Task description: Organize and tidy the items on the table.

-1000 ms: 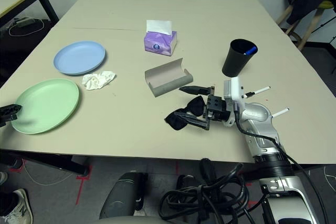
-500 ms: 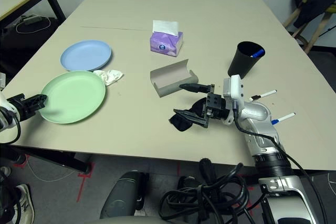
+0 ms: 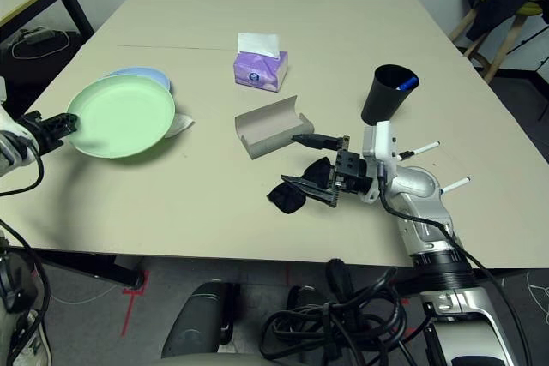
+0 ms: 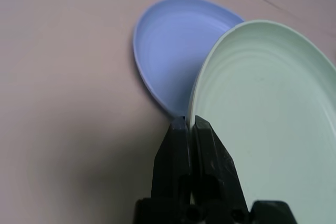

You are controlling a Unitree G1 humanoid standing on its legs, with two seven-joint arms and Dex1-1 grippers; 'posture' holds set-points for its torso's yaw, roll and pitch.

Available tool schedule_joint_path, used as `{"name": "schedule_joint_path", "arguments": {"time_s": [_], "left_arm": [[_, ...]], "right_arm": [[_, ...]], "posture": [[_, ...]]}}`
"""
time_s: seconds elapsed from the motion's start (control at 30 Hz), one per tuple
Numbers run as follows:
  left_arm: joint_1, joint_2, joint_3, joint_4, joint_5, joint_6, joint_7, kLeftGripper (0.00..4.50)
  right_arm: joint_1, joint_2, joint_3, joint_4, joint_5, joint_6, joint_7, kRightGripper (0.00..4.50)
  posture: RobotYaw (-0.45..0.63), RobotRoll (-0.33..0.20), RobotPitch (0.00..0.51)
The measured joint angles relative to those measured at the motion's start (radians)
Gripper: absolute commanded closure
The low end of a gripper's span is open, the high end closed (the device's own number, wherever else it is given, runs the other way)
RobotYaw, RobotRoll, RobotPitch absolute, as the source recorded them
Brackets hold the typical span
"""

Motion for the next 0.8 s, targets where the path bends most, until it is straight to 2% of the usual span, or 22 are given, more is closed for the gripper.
{"name": "schedule_joint_path", "arguments": {"time_s": [0.4,0.57,0.8], "left_arm": [[-0.270,-0.096,0.014,0.405,0.029,-0.296,0.218,4.47],[-0.334,-0.100,0.059,0.534,0.020,-0.403,0.325,4.47],[-0.387,-0.113,0.091,0.613,0.017,-0.534,0.457,4.47]], "right_arm": [[0.023,0.014,-0.004,-0.027,0.011,0.007,-0.072,0.00],[0.043,0.026,-0.004,-0.040,0.011,0.007,-0.089,0.00],[0.045,0.038,-0.003,-0.042,0.011,0.007,-0.098,0.00]], "posture": [[0.17,0.000,0.077],[0.18,0.000,0.074],[0.17,0.000,0.074]]}}
